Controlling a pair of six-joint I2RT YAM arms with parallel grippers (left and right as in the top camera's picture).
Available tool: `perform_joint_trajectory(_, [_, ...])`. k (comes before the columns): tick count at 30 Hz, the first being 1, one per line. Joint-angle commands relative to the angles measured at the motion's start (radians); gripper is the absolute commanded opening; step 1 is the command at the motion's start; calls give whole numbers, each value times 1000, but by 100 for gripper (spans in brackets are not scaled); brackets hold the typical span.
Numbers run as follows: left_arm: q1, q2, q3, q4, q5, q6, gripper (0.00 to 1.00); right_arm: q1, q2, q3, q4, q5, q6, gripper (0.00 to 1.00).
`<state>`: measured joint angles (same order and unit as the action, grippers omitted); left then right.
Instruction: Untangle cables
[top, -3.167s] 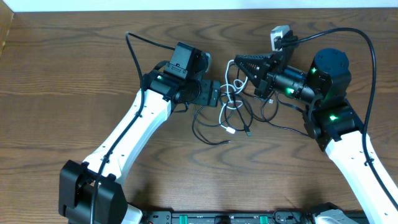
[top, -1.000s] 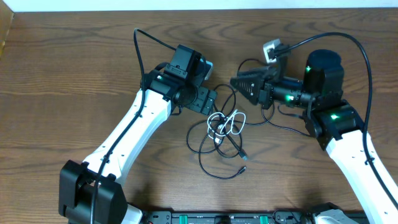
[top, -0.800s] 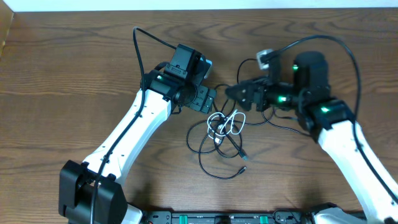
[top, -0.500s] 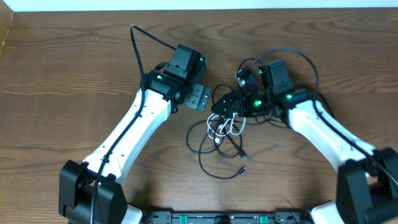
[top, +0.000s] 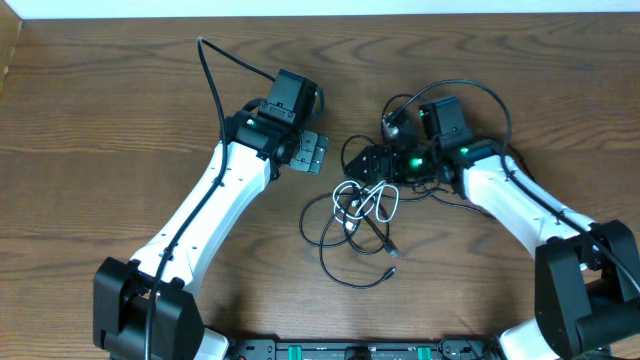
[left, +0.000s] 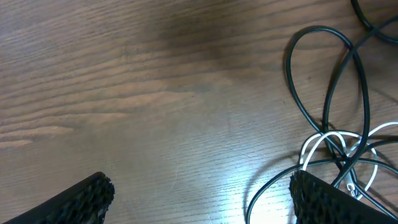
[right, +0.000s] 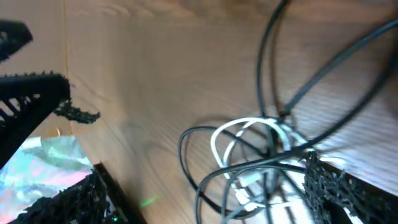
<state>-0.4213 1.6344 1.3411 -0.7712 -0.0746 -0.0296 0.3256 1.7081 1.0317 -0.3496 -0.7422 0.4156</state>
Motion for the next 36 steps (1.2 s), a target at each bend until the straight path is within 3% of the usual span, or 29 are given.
perform_joint_trajectory(1, [2, 12, -11, -2, -8, -13, 91, -76, -53, 3, -38, -19, -58, 99])
perform_joint_trajectory(7, [2, 13, -25, 17, -8, -18, 91, -137, -153, 3, -183, 31, -77, 99])
perform_joint_trajectory(14, [2, 13, -28, 46, 22, -28, 91, -79, -178, 0, -325, 34, -76, 99])
perform_joint_trajectory(24, [2, 13, -28, 35, 22, -28, 91, 65, -166, -4, -276, 262, 79, 99])
perform_joint_trajectory(36, [2, 13, -28, 31, 22, -28, 91, 77, -27, -6, -182, 186, 137, 99])
